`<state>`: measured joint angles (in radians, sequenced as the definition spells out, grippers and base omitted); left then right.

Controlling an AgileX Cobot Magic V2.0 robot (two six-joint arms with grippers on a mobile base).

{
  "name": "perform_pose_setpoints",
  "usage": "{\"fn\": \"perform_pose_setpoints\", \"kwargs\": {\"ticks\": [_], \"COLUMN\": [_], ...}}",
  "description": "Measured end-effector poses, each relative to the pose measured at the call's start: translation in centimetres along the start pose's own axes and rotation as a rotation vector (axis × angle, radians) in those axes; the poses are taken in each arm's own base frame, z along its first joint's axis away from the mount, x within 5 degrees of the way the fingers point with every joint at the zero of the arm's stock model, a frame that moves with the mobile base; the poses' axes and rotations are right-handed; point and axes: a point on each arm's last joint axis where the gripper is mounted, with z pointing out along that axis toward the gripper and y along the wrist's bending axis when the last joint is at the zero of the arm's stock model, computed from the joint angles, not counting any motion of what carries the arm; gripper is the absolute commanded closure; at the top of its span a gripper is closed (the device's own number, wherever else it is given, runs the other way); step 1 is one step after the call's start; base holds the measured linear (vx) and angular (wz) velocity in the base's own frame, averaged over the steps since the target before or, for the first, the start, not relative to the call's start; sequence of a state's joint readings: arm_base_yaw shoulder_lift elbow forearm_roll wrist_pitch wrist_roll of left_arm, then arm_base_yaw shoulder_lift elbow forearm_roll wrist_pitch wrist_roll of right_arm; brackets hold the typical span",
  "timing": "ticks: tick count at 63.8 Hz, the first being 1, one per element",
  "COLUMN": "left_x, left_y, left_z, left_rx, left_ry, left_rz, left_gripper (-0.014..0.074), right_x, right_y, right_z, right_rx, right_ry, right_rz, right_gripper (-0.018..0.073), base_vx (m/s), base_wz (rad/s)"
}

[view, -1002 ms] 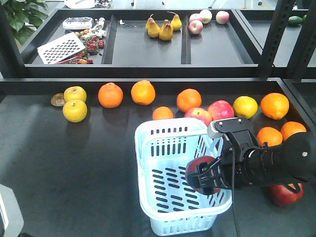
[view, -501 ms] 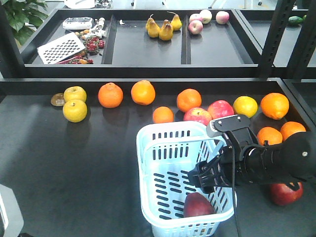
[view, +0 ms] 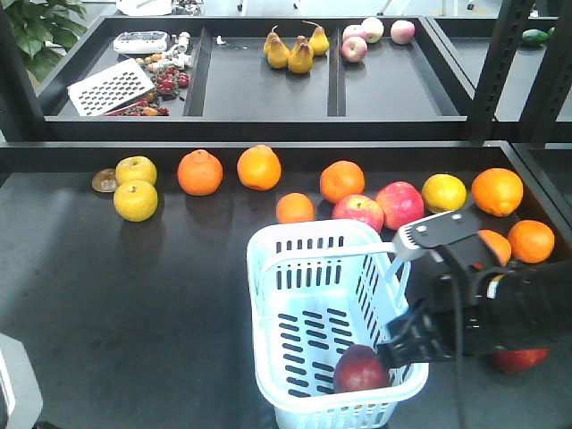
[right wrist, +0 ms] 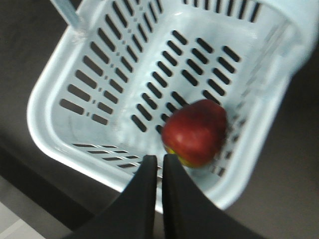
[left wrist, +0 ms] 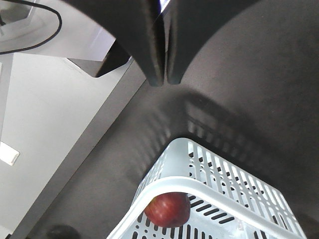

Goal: Pick three apples into basket with both arms
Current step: 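Move the right gripper to the next red apple and grasp it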

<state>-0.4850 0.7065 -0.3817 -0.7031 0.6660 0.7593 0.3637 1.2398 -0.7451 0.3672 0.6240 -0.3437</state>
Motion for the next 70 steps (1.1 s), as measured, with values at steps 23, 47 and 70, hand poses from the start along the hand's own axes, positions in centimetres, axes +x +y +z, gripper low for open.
{"fn": "perform_pose_setpoints", "kwargs": {"ticks": [23,47,70], "left_x": [0.0,0.0,0.0], "left_y": [0.0,0.0,0.0], "left_z": [0.0,0.0,0.0], "left_rx": [-0.001,-0.001,-0.002], "left_ry": [-0.001,-0.001,-0.002], "left_rz": [0.000,0.000,0.000], "left_gripper": [0.0603,0.0603,0.0603], "right_x": [1.1,1.7,0.4], "right_y": [-3.1,-9.1,-18.1], "right_z": [-3.5,-2.9,0.0], "right_rx": [0.418,0.541,0.435], "right_ry": [0.005,0.026,0.205], "right_rz": [0.115,0.362,0.563], "right_gripper": [0.0529,0.0113,-0.0148], "base_vx": [0.00,0.00,0.00], "base_wz": [0.00,0.00,0.00]}}
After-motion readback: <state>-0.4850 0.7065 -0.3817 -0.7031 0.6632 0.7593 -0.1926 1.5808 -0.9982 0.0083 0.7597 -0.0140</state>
